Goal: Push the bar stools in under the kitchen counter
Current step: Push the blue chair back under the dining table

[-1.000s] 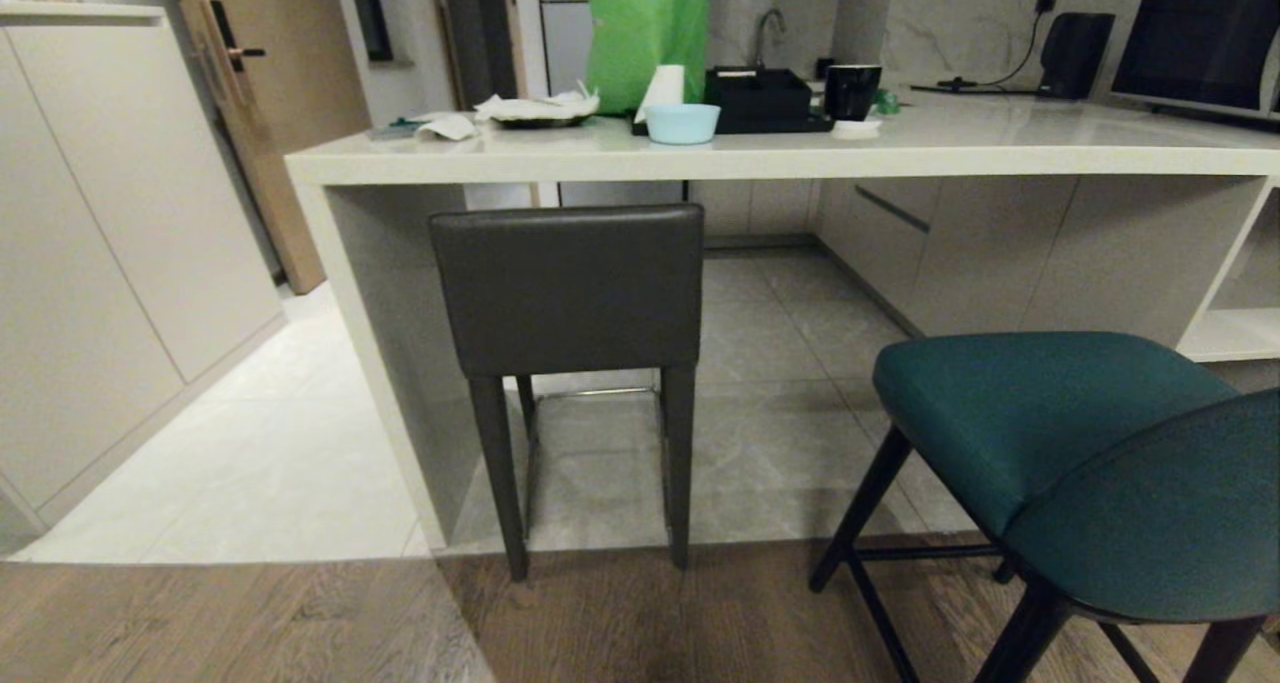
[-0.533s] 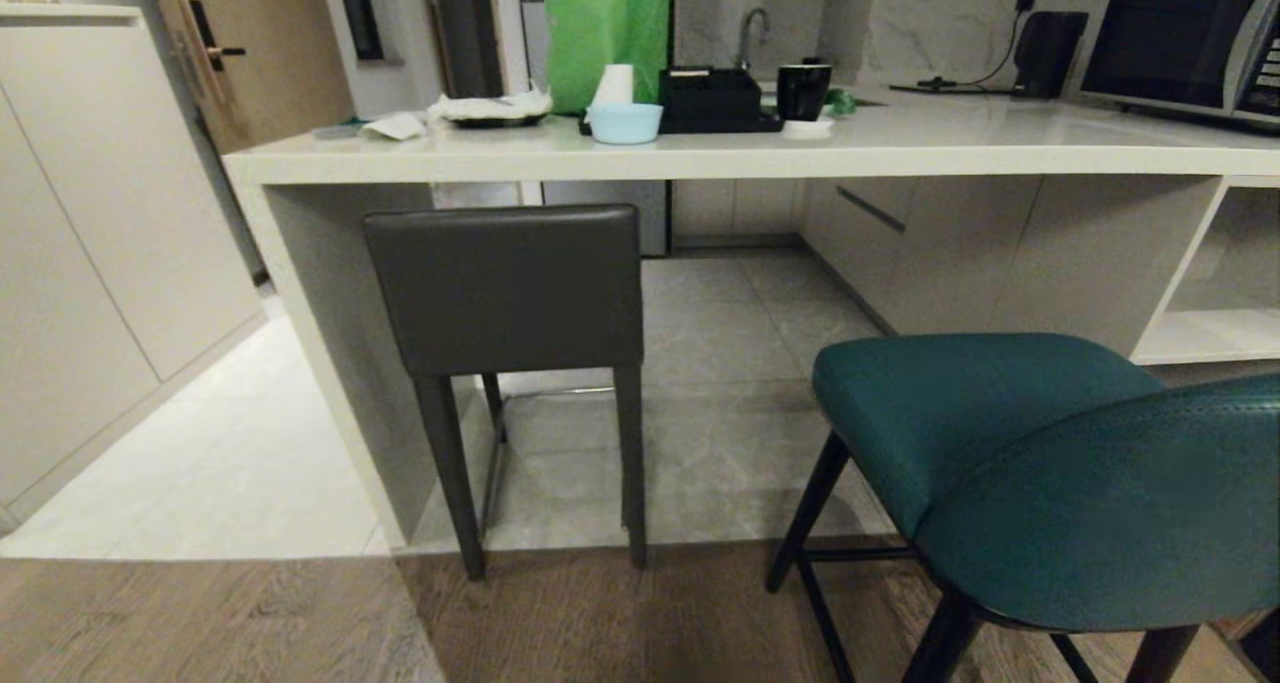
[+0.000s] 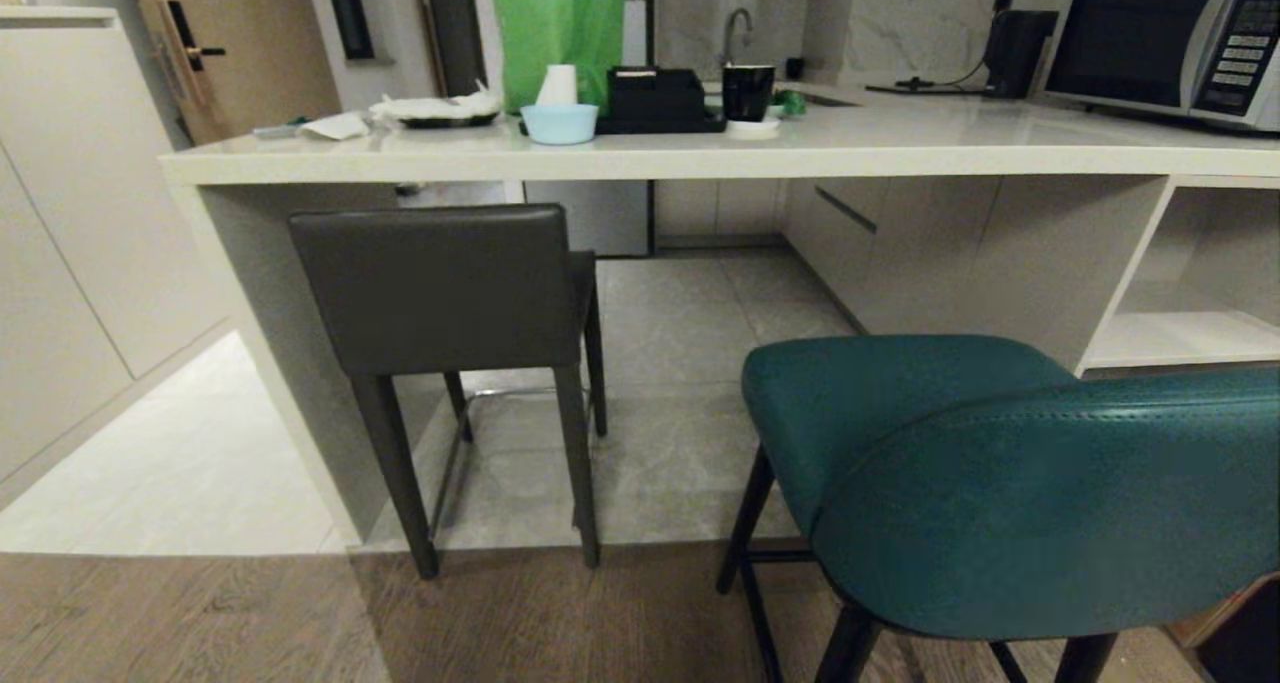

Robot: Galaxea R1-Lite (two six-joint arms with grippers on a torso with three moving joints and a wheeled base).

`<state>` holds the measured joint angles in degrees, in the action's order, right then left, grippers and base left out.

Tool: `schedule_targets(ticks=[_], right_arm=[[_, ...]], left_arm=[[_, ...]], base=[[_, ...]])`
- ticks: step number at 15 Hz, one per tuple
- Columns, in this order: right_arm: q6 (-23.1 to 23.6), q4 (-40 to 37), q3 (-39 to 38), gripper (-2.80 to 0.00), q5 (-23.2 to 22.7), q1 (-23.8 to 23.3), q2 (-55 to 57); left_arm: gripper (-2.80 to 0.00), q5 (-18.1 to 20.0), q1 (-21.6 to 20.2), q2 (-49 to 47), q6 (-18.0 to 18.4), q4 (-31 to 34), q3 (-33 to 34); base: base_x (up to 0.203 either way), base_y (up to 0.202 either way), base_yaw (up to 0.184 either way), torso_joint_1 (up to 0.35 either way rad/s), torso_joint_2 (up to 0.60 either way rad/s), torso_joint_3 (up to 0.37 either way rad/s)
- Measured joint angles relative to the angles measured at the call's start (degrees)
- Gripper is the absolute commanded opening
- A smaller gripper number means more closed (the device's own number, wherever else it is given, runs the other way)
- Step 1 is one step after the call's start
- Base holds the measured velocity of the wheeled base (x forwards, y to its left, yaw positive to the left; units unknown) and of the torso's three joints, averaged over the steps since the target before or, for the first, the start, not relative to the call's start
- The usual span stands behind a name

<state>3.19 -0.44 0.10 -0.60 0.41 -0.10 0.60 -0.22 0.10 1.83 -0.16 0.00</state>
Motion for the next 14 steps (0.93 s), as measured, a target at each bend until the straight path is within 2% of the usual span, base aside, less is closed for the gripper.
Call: schedule_targets(ticks=[14], right_arm=[[-0.1,0.0,0.0,-2.80,0.1,0.0,0.0]], left_arm=[[-2.80,-0.1,0.0,0.0,-0.5,0.0,0.0]], base=[[0.000,-0.195,0.001,0.004,0.00,0.003]])
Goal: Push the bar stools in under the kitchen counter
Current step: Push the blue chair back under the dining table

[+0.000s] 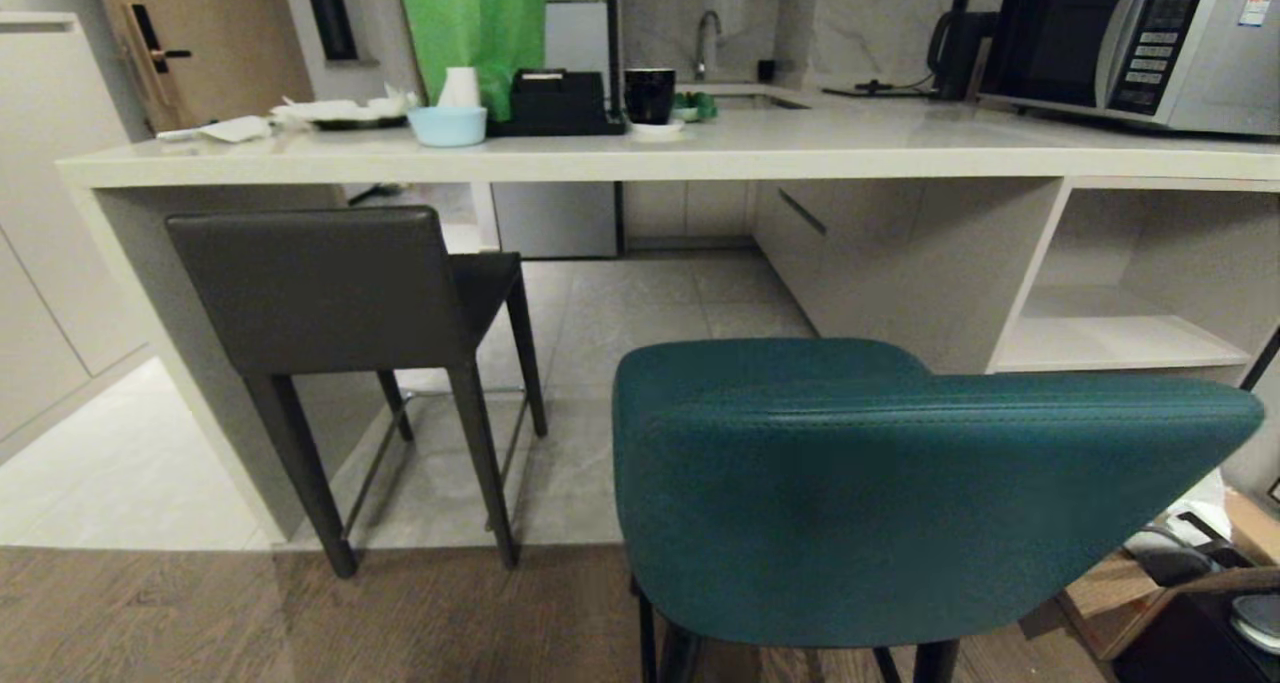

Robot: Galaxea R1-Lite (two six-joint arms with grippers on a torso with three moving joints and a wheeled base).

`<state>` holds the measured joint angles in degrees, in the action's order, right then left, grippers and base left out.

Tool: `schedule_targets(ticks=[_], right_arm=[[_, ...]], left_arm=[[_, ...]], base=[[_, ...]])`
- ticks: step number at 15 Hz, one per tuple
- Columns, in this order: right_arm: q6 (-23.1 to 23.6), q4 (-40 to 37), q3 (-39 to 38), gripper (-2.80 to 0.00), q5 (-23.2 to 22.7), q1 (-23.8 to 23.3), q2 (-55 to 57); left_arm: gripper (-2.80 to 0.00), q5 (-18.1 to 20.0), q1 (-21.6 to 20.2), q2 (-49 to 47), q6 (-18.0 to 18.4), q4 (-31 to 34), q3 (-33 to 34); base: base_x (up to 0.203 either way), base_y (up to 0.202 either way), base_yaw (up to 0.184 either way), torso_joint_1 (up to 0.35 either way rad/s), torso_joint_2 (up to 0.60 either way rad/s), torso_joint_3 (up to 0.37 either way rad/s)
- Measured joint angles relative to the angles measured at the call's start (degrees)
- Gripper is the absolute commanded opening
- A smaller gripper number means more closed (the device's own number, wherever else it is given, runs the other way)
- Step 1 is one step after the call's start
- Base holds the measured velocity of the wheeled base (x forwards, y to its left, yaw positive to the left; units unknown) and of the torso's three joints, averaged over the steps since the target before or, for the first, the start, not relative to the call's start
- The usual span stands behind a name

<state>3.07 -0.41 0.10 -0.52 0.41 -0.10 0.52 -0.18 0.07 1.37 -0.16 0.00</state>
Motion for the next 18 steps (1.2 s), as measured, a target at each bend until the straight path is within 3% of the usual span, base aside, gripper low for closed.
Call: schedule_targets(ticks=[11,18], right_arm=[[-0.1,0.0,0.0,-2.80,0.0,0.0,0.0],[-1.3,0.1,0.0,-2.80,0.3,0.0,0.0]], left_arm=[[-2.80,-0.3,0.0,0.0,-1.0,-0.1,0.0],[-2.80,-0.3,0.0,0.0,-0.8,0.0,0.0]], base=[[0.000,-0.192,0.001,0.003,0.00,0.003],[0.000,-0.016,0.001,0.000,0.00,0.000]])
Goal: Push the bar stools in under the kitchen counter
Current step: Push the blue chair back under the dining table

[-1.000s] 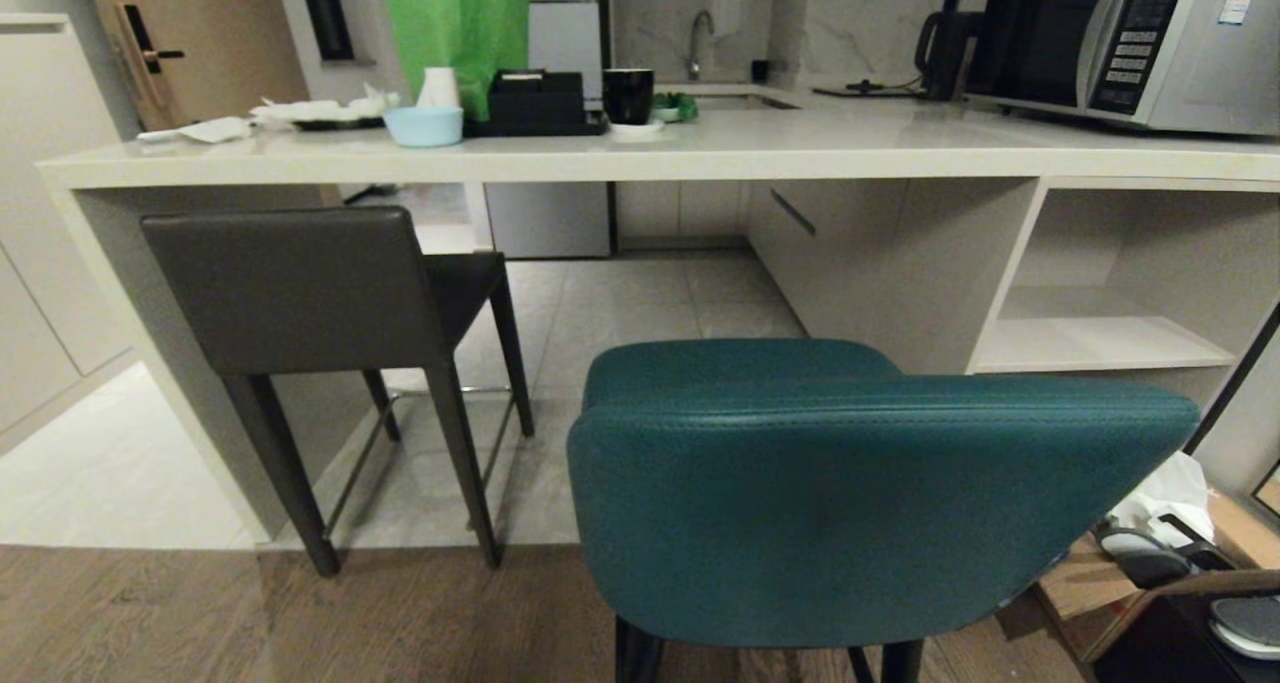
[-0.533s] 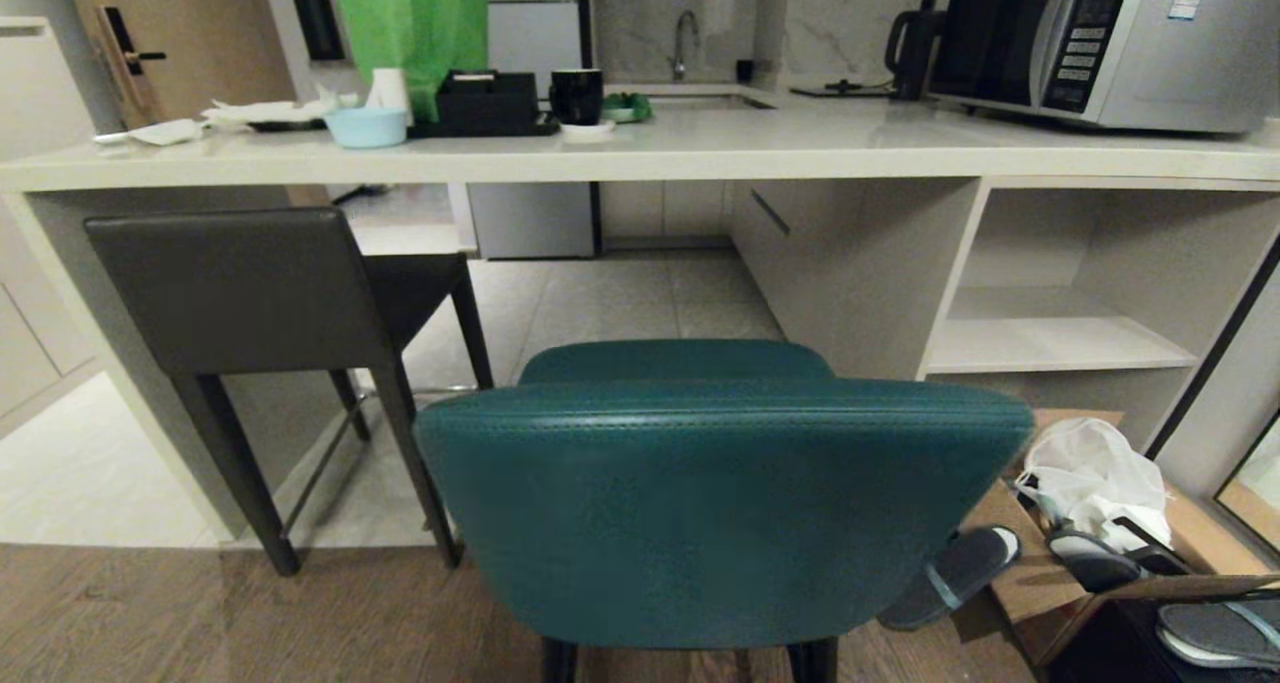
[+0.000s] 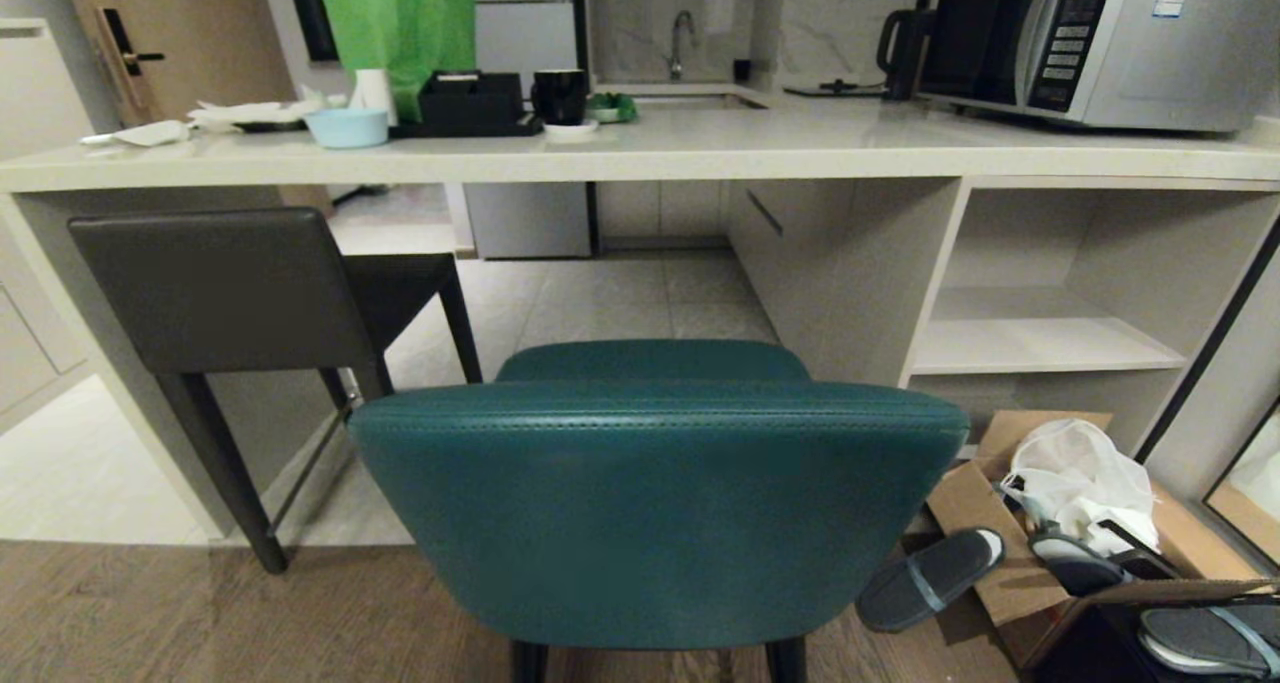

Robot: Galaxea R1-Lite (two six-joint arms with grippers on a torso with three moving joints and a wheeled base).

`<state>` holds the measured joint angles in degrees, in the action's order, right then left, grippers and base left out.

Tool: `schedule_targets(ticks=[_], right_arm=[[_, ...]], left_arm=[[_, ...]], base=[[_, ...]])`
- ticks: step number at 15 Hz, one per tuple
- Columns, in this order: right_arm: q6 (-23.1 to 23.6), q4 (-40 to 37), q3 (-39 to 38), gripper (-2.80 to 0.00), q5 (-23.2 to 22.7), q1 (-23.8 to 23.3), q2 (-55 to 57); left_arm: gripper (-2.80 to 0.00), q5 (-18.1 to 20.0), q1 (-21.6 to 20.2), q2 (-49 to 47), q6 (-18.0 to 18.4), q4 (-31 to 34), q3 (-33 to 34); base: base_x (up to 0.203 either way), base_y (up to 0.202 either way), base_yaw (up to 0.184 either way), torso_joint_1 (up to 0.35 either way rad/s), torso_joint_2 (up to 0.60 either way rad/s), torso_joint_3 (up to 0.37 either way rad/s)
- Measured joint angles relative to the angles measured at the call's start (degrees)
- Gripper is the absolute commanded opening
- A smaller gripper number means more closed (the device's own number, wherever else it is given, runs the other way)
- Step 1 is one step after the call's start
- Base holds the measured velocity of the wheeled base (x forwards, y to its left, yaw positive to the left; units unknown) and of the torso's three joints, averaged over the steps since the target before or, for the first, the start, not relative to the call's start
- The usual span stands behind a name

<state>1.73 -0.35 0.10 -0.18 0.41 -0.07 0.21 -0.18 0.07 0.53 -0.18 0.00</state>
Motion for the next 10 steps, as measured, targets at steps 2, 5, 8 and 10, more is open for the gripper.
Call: schedule_targets(ticks=[2,5,8,10], right_arm=[[0.0,-0.3,0.1,-2.80,0.1,0.0,0.0],[-0.8,-1.2,3.9,-2.80,0.3,-0.1,2.5],[-2.9,2.4,8.9,-2.80,0.1,-0.1,12.0],[-3.1,10.2,10.6,-2.80,0.1,-0.1,22.3]], left_arm=[[-2.80,0.8,0.1,0.0,1.9,0.1,0.0],[-2.80,3.8,0.1,-1.9,3.4,0.2,-3.8],[-2.80,6.1,0.3,-13.2,2.0,-4.8,-9.7],[-2.80,7.0,0.4,-24.8,1.6,-13.0,-11.5]], base=[[0.000,0.000,0.000,0.000,0.00,0.000],[0.000,0.000,0.000,0.000,0.00,0.000],[0.000,0.000,0.000,0.000,0.00,0.000],[0.000,0.000,0.000,0.000,0.00,0.000]])
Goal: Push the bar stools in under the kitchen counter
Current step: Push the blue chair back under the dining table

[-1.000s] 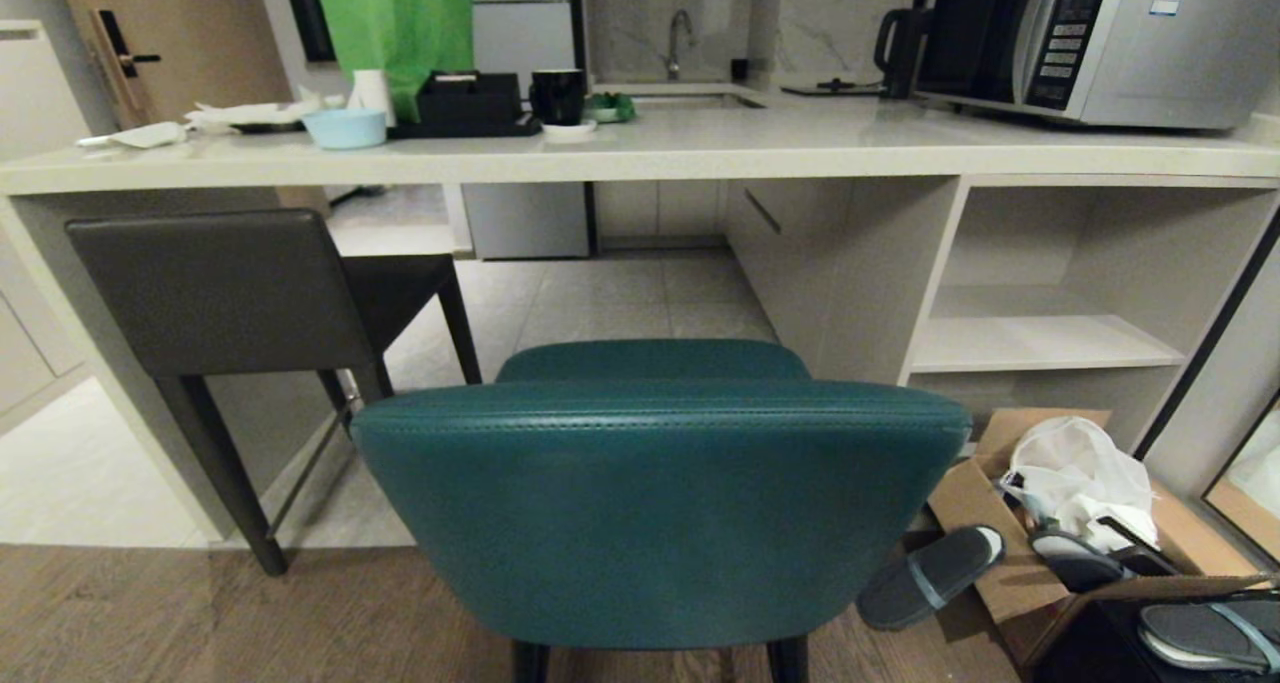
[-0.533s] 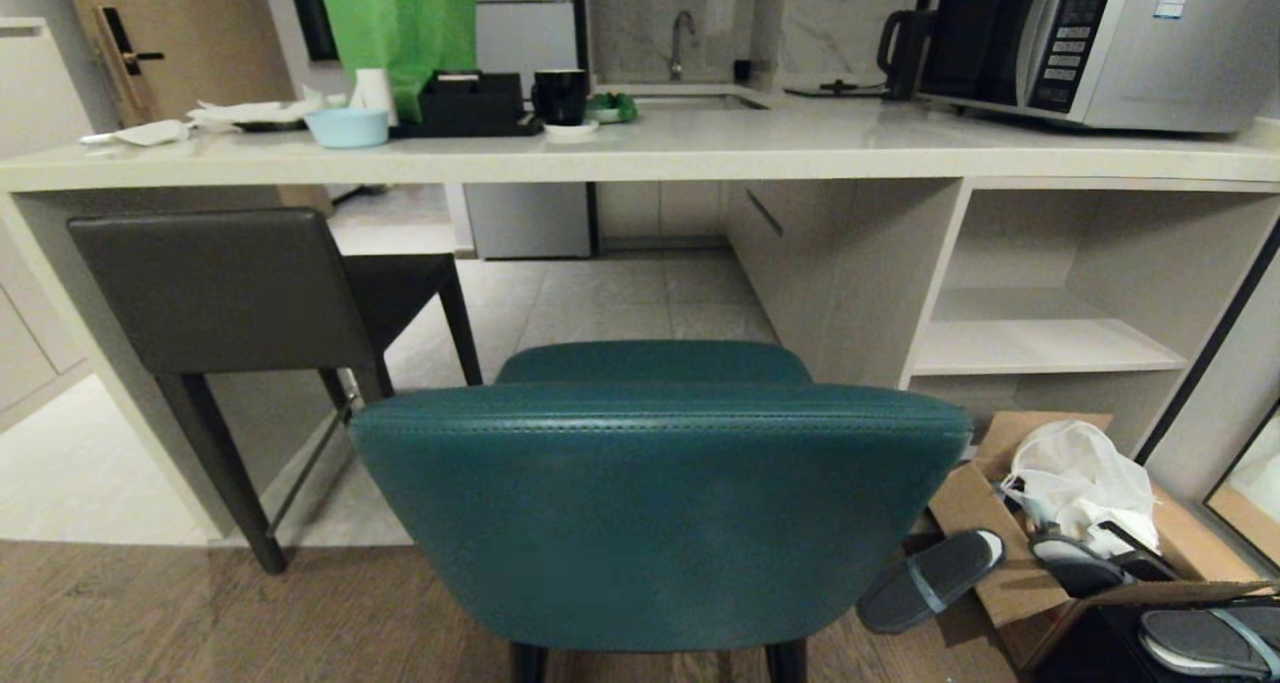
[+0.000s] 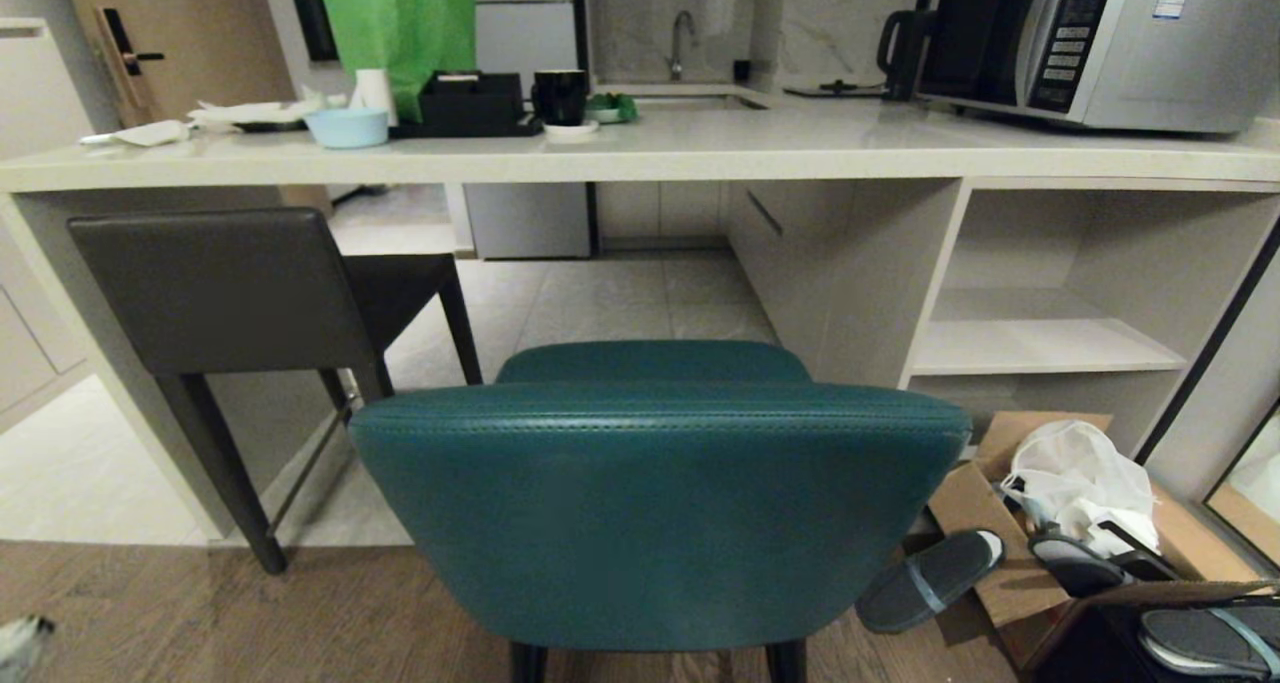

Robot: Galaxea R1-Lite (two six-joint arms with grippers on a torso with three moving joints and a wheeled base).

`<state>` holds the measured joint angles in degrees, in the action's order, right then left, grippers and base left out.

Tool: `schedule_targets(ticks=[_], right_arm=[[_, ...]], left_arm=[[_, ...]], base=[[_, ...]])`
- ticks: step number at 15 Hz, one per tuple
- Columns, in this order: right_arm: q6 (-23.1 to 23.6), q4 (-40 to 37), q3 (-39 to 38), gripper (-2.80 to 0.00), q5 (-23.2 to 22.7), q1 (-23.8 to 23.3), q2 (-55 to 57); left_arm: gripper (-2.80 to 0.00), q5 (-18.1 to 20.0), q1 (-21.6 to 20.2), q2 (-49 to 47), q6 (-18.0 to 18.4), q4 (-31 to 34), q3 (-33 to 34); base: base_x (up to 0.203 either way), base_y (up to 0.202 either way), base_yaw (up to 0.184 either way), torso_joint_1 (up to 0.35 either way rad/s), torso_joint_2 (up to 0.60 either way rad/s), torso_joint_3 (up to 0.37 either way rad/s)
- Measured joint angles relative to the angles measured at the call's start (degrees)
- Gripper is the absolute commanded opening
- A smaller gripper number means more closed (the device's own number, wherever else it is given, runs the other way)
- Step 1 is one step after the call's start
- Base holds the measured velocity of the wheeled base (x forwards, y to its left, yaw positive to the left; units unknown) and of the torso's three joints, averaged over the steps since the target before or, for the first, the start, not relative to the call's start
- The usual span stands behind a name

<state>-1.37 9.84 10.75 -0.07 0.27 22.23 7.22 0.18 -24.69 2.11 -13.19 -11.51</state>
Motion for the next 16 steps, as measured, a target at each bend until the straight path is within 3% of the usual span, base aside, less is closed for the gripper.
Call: schedule_targets(ticks=[4,6,10,13,16], right_arm=[[0.3,23.8,1.4,-2.80,1.5,1.7,26.8],[0.4,36.3,2.1,-2.80,5.8,7.2,40.2],[0.5,58.6,4.8,-2.80,16.5,19.5,61.2],[0.4,65.2,6.3,-2.80,18.7,24.2,69.1],[0.6,65.1,5.5,-2.80,18.9,26.8,71.9]], left_arm=[[-2.80,0.0,1.4,-25.0,0.0,-22.2,-0.4],[-2.80,-2.3,3.5,-36.2,0.0,-33.4,0.4],[-2.80,-10.7,11.3,-54.8,-0.5,-54.1,3.2],[-2.80,-17.1,16.5,-67.4,-0.9,-68.5,5.8],[-2.80,-20.5,21.0,-72.8,-2.8,-74.0,8.5]], base=[[0.000,0.000,0.000,0.000,0.00,0.000],[0.000,0.000,0.000,0.000,0.00,0.000],[0.000,0.000,0.000,0.000,0.00,0.000],[0.000,0.000,0.000,0.000,0.00,0.000],[0.000,0.000,0.000,0.000,0.00,0.000]])
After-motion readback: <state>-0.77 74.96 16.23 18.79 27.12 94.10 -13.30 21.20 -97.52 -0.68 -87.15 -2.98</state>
